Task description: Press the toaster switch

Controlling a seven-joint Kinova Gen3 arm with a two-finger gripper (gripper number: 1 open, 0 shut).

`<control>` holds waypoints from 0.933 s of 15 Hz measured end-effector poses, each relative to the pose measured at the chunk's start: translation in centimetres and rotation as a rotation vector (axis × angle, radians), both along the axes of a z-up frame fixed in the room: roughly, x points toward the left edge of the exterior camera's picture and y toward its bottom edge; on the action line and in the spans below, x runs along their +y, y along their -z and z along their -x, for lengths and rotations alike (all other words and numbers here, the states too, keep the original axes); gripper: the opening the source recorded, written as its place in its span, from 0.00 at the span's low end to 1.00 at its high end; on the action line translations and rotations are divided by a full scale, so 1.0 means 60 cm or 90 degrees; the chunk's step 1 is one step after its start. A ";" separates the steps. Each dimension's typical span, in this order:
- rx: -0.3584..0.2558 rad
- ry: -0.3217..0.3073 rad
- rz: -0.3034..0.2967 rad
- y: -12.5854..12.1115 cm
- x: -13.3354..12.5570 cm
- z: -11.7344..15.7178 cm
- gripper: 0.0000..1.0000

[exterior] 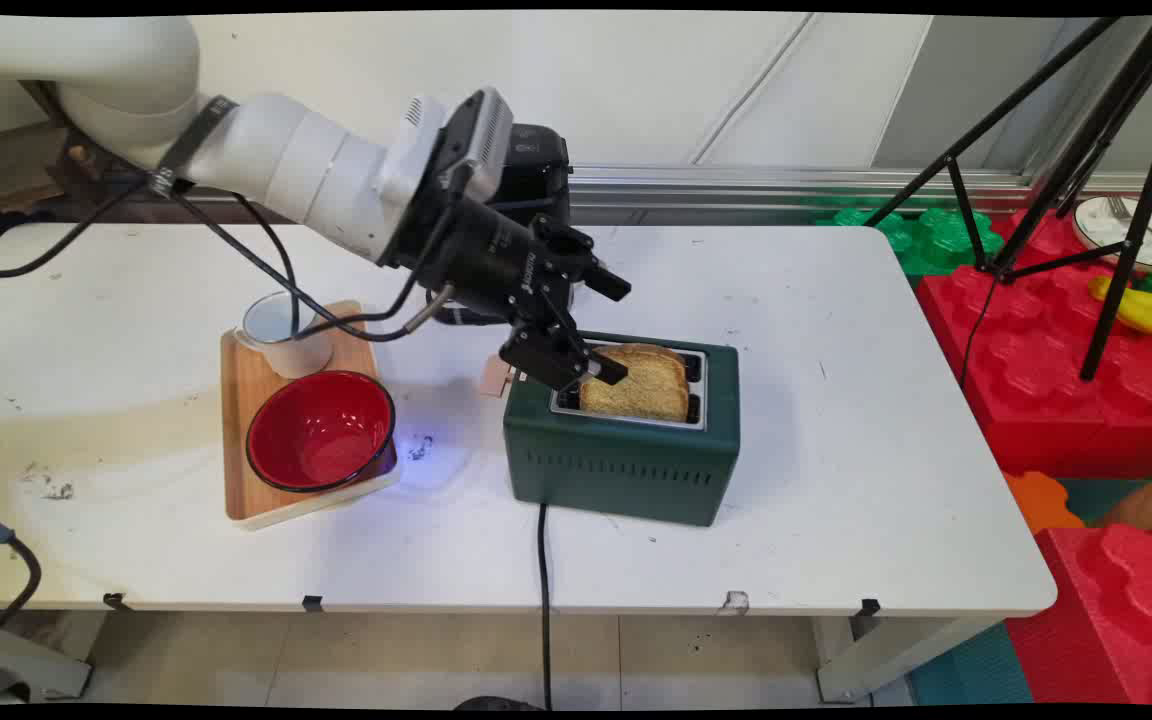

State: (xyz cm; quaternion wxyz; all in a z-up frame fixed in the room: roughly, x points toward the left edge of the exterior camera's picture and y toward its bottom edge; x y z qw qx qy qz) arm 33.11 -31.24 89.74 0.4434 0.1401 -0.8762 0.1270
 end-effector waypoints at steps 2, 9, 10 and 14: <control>0.005 -0.009 -0.004 -0.004 0.004 -0.008 1.00; 0.028 -0.039 -0.019 -0.026 0.027 -0.050 1.00; 0.030 -0.040 -0.021 -0.028 0.030 -0.055 1.00; 0.034 -0.047 -0.031 -0.036 0.045 -0.084 1.00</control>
